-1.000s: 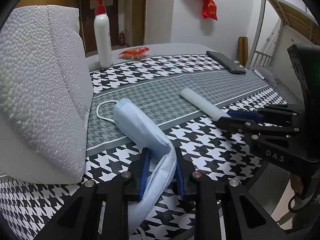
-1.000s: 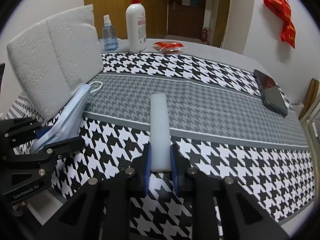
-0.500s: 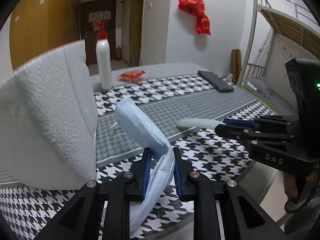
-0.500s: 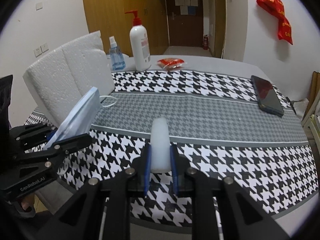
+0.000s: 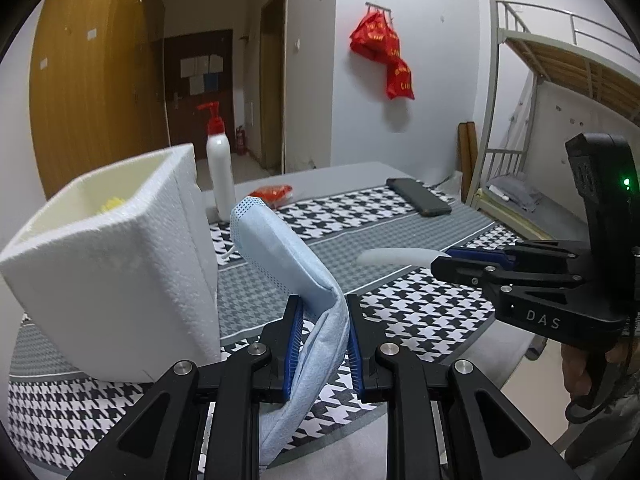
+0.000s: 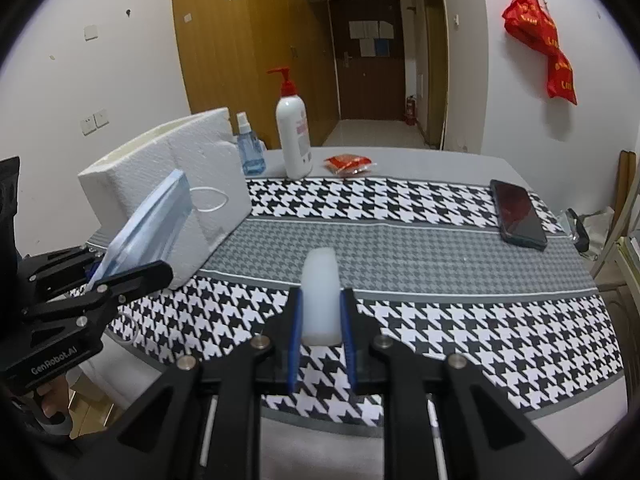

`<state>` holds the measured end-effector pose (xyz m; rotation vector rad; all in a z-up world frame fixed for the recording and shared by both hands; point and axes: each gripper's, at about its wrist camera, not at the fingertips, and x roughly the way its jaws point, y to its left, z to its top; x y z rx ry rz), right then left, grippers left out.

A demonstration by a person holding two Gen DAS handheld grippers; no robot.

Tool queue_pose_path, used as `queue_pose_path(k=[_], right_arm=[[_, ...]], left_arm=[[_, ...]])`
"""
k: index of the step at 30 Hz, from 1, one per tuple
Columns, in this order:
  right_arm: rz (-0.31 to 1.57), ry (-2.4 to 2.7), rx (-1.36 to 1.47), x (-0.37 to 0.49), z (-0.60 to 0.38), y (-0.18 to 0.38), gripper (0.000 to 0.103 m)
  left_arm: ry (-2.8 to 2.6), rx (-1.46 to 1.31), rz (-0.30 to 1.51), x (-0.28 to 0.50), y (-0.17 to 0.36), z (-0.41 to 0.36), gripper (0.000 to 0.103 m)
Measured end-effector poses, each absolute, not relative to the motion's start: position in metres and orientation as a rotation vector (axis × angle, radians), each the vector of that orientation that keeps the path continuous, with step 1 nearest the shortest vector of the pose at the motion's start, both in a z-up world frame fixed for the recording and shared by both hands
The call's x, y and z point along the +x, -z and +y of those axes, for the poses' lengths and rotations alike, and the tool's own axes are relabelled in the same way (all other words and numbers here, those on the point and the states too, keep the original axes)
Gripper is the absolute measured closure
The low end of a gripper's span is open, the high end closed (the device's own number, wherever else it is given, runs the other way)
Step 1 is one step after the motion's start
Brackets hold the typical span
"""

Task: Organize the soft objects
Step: 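Lift the mask with the left tool while the right tool lifts the white cylinder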

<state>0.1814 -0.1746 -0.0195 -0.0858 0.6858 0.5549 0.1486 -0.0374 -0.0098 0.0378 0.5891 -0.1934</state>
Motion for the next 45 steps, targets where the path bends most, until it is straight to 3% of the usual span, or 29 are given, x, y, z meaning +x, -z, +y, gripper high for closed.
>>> queue_pose_path(k=[45], right_arm=[[0.464,-0.681,-0.086,0.165,-0.124,-0.055,0.081]], left_arm=[[-0.008,0.013,0.363,0.097,-0.058,0.044,0.081]])
